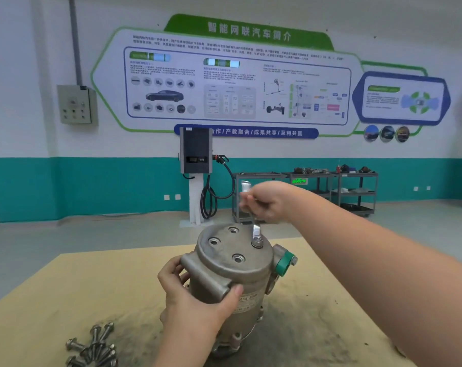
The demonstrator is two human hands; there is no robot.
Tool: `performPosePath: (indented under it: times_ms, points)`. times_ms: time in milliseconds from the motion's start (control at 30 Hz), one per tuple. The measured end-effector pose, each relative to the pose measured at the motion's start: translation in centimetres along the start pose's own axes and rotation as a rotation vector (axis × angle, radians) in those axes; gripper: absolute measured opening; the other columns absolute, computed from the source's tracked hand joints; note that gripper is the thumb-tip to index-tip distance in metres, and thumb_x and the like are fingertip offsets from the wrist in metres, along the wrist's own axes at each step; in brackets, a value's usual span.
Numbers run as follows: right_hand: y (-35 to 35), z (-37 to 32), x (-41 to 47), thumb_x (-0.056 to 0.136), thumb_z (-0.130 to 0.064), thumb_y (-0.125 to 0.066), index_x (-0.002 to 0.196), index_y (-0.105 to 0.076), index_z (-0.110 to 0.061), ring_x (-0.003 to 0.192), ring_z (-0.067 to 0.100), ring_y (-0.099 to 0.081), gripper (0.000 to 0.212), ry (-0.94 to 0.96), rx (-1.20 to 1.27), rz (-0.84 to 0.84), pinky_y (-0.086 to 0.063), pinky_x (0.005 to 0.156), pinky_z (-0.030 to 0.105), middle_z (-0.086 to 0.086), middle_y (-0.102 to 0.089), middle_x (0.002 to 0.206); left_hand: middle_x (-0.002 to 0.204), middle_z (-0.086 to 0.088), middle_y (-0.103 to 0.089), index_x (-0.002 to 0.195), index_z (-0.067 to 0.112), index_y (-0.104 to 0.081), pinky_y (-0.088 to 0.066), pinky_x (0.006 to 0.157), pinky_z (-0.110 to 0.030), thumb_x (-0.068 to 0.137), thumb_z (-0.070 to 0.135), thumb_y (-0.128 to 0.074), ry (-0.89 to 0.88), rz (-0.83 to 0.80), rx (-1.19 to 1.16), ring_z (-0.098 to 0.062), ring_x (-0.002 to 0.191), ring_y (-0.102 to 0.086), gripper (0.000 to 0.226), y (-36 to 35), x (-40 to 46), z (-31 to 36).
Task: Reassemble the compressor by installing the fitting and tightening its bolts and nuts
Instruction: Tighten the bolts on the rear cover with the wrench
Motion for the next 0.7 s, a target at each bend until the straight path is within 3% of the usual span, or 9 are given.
performPosePath:
  times_ms: [67, 133, 233, 300, 400, 500, 600, 667, 700]
  points:
    - [3.6, 1.8, -0.9, 0.093, -0.004, -0.058, 0.099, -0.055, 0.007, 0.041, 0.011, -0.061, 0.014, -0.035, 0.415, 0.034, -0.045, 0.036, 0.014, 0.023, -0.059, 0.071, 0.105, 0.038, -0.032, 0.101, 0.052, -0.021, -0.037, 0.108, -0.052, 0.041, 0.031, -0.092, -0.007, -0.009, -0.001, -0.016, 0.108, -0.046, 0.096, -0.2, 0.2, -0.2]
    - [6.2, 3.9, -2.6, 0.088, -0.003, -0.061, 0.100, -0.060, 0.008, 0.044, 0.010, -0.061, 0.016, 0.015, 0.620, 0.031, -0.048, 0.039, 0.014, 0.019, -0.062, 0.068, 0.105, 0.037, -0.032, 0.107, 0.046, -0.021, -0.037, 0.109, -0.052, 0.050, 0.020, -0.096, -0.012, -0.004, -0.006, -0.015, 0.108, -0.046, 0.098, -0.3, 0.3, -0.4]
    - [7.7, 7.3, -6.3, 0.072, -0.002, -0.059, 0.086, -0.067, 0.006, 0.044, 0.012, -0.056, 0.017, 0.173, 0.669, 0.008, -0.047, 0.039, 0.015, 0.012, -0.061, 0.063, 0.104, 0.034, -0.035, 0.113, 0.038, -0.024, -0.036, 0.109, -0.051, 0.039, 0.030, -0.090, -0.028, 0.021, -0.024, -0.012, 0.101, -0.049, 0.099, -0.4, 0.0, 0.3]
    - [8.1, 8.6, -8.9, 0.070, -0.006, -0.060, 0.083, -0.066, -0.002, 0.049, 0.016, -0.057, 0.016, 0.413, 0.607, 0.046, -0.047, 0.042, 0.020, 0.014, -0.066, 0.072, 0.103, 0.032, -0.037, 0.114, 0.032, -0.027, -0.036, 0.108, -0.050, 0.034, 0.034, -0.079, -0.039, 0.031, -0.061, 0.004, 0.093, -0.049, 0.095, -0.5, -0.1, 0.9]
    - [6.0, 8.2, -13.9, 0.080, -0.003, -0.067, 0.081, -0.064, -0.024, 0.059, 0.016, -0.060, 0.020, 0.929, 0.081, 0.145, -0.048, 0.052, 0.021, 0.009, -0.070, 0.079, 0.103, 0.032, -0.038, 0.114, 0.032, -0.027, -0.037, 0.108, -0.050, 0.034, 0.034, -0.077, -0.021, 0.050, -0.085, 0.017, 0.091, -0.041, 0.094, -0.2, -0.4, 0.9]
    - [-0.8, 6.0, -17.3, 0.074, -0.006, -0.070, 0.080, -0.059, -0.021, 0.058, 0.007, -0.050, 0.019, 1.301, -0.679, 0.068, -0.043, 0.052, 0.021, -0.008, -0.057, 0.070, 0.107, 0.029, -0.043, 0.111, 0.041, -0.031, -0.041, 0.105, -0.044, 0.025, 0.043, -0.081, -0.026, 0.047, -0.108, 0.019, 0.090, -0.047, 0.099, 0.0, -0.4, 1.5]
    - [-7.1, 3.3, -15.3, 0.074, -0.023, -0.067, 0.073, -0.052, -0.024, 0.064, 0.007, -0.043, 0.015, 1.222, -1.194, -0.016, -0.040, 0.057, 0.026, -0.010, -0.052, 0.069, 0.106, 0.007, -0.057, 0.107, 0.037, -0.045, -0.046, 0.090, -0.034, 0.007, 0.037, -0.090, 0.025, 0.069, -0.240, -0.004, 0.096, -0.060, 0.111, 0.0, 0.6, 0.5]
    - [-9.6, 1.4, -12.0, 0.078, -0.026, -0.066, 0.080, -0.061, -0.022, 0.068, 0.011, -0.048, 0.007, 1.005, -1.346, -0.032, -0.045, 0.062, 0.027, -0.007, -0.060, 0.074, 0.105, 0.015, -0.053, 0.109, 0.028, -0.039, -0.047, 0.098, -0.044, 0.031, 0.007, -0.095, -0.006, 0.112, -0.165, -0.026, 0.105, -0.059, 0.099, 0.0, 0.9, 0.3]
    - [-10.2, 0.4, -10.2, 0.079, -0.022, -0.066, 0.084, -0.065, -0.017, 0.066, 0.012, -0.052, 0.007, 0.886, -1.365, -0.035, -0.049, 0.063, 0.029, -0.002, -0.064, 0.076, 0.104, 0.022, -0.049, 0.112, 0.026, -0.036, -0.046, 0.101, -0.050, 0.037, 0.001, -0.092, -0.007, 0.140, -0.143, -0.028, 0.106, -0.057, 0.097, 0.1, 0.9, -0.2]
Point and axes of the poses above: each hand's wrist, its own x-axis towards the middle knuckle, its own y-axis out of the back of the hand, z = x × y, the point moved 8 cm from there along x, towards the middle knuckle
